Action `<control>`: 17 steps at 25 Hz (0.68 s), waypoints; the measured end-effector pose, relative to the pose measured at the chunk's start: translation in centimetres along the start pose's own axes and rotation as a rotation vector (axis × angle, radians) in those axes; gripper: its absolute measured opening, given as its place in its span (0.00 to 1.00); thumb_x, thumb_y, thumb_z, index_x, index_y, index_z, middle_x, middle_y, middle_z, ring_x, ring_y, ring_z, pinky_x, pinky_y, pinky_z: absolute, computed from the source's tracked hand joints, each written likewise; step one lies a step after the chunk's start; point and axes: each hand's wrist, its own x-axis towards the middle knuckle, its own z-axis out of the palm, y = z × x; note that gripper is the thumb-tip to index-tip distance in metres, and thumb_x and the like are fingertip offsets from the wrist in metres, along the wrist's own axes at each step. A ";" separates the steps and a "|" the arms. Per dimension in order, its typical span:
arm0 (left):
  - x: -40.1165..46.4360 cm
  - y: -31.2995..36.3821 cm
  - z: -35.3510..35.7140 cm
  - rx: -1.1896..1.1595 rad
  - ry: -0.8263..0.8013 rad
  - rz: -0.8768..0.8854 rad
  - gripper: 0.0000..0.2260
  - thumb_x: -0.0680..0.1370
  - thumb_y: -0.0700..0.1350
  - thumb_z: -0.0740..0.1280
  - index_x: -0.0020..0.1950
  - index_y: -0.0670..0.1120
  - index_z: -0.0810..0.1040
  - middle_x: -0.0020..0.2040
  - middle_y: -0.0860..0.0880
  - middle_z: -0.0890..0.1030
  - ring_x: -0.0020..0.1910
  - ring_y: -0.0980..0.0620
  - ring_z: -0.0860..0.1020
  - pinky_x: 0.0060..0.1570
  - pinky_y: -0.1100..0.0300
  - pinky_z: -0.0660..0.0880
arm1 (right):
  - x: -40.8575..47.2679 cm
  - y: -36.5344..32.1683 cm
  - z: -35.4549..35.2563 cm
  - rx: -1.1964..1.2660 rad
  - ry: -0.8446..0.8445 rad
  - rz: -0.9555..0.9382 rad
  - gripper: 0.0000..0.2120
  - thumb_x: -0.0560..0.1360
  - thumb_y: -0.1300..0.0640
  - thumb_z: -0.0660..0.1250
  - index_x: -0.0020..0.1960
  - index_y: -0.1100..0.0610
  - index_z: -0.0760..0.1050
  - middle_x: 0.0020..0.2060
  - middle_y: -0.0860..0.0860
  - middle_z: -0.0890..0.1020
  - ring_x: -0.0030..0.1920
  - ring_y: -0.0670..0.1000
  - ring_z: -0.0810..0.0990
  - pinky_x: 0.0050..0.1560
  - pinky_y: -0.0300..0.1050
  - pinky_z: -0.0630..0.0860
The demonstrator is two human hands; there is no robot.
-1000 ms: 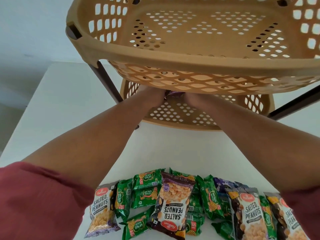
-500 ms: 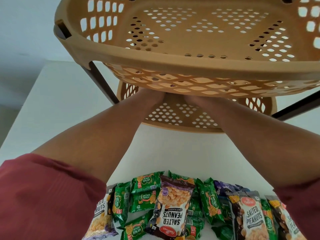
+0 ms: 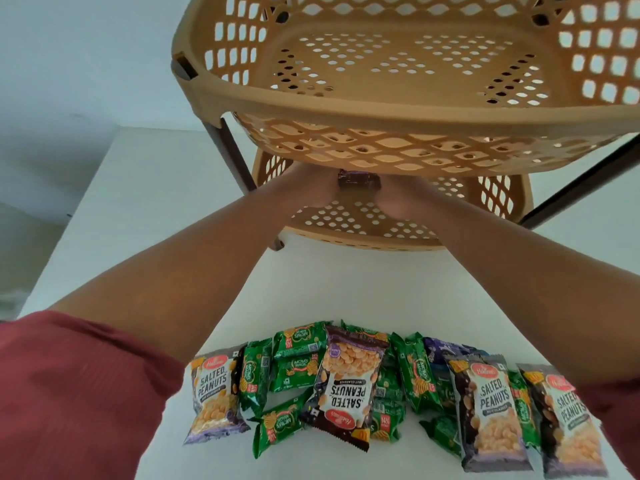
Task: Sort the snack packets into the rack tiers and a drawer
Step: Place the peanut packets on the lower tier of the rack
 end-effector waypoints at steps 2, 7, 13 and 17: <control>-2.9 0.2 -1.1 -0.159 0.207 0.170 0.15 0.77 0.38 0.66 0.64 0.44 0.74 0.55 0.43 0.80 0.46 0.46 0.76 0.45 0.59 0.66 | -2.1 -0.5 -0.8 0.044 0.084 -0.130 0.14 0.81 0.60 0.59 0.65 0.59 0.74 0.51 0.56 0.77 0.50 0.58 0.78 0.46 0.50 0.75; -13.1 0.8 -2.0 -0.435 0.433 0.368 0.18 0.76 0.35 0.60 0.64 0.43 0.79 0.61 0.43 0.81 0.59 0.50 0.76 0.52 0.64 0.70 | -10.4 -1.1 -1.1 0.059 0.254 -0.359 0.15 0.81 0.62 0.59 0.65 0.63 0.77 0.67 0.62 0.77 0.68 0.63 0.73 0.65 0.54 0.72; -22.4 1.0 3.7 -0.568 0.203 0.074 0.16 0.80 0.46 0.69 0.68 0.49 0.76 0.60 0.53 0.78 0.56 0.53 0.78 0.52 0.65 0.73 | -19.8 -1.0 2.5 0.164 0.181 -0.346 0.16 0.82 0.57 0.62 0.67 0.59 0.78 0.67 0.55 0.79 0.65 0.55 0.77 0.64 0.46 0.70; -26.6 1.5 8.3 -0.708 0.018 -0.142 0.18 0.77 0.55 0.71 0.65 0.53 0.77 0.56 0.56 0.80 0.51 0.57 0.79 0.49 0.63 0.74 | -23.6 -0.5 5.3 0.244 0.016 -0.252 0.18 0.81 0.51 0.65 0.70 0.52 0.76 0.66 0.48 0.78 0.49 0.44 0.80 0.54 0.44 0.75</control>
